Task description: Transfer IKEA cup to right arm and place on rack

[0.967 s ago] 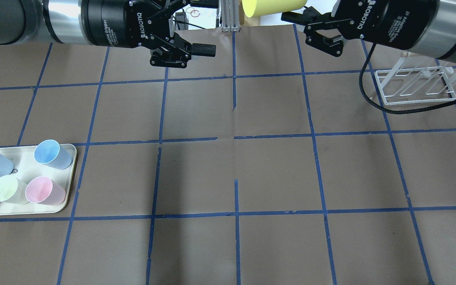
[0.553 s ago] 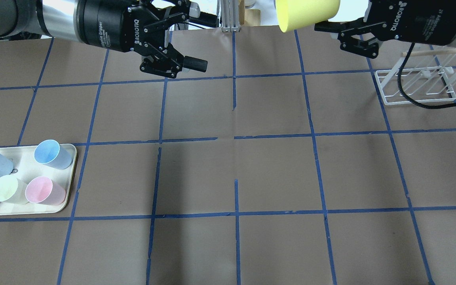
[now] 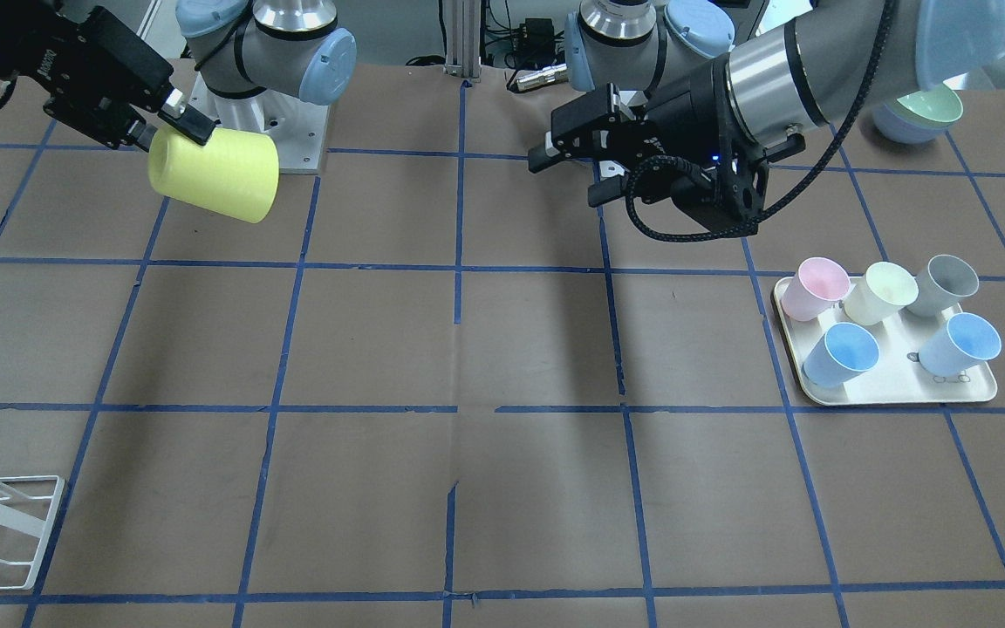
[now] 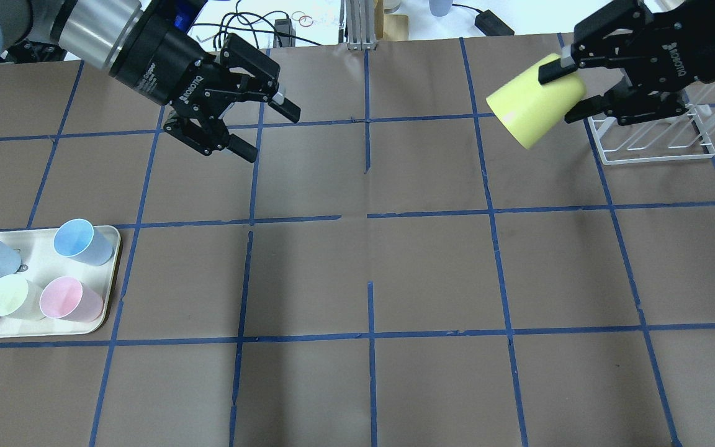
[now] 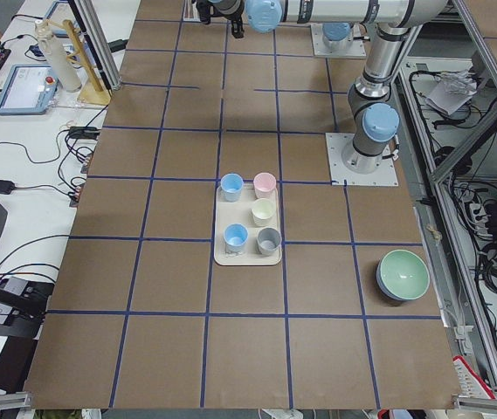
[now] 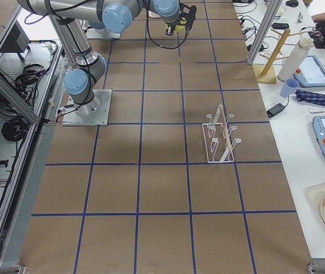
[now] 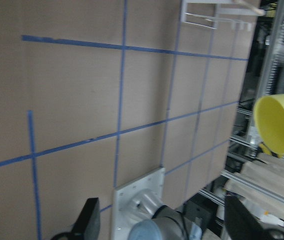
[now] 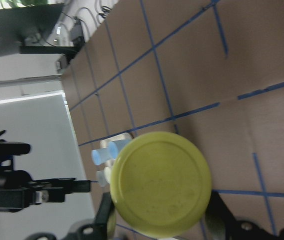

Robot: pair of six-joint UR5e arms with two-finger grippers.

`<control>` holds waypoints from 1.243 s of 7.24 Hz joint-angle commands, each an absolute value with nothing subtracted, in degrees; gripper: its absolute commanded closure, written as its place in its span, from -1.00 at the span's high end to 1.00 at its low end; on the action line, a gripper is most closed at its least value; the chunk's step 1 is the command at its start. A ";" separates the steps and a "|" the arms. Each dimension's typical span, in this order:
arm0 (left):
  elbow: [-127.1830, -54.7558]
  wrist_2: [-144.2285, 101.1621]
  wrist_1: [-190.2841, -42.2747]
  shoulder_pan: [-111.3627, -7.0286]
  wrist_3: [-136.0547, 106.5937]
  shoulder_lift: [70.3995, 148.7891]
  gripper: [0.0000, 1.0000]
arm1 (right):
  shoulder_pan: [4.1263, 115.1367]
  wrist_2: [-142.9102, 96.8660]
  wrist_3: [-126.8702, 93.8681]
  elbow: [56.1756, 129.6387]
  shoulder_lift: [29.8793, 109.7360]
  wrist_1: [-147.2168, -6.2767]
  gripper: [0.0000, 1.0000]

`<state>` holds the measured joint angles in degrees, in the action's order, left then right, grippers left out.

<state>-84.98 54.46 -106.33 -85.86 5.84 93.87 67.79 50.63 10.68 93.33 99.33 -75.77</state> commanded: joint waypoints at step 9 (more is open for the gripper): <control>-91.13 91.94 -80.88 -89.21 -4.21 90.00 1.00 | 64.25 85.25 27.07 93.96 87.73 -110.69 -1.00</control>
<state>-89.75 91.35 -83.85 -89.01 -3.82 90.44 64.92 85.31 27.15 93.97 90.21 -105.28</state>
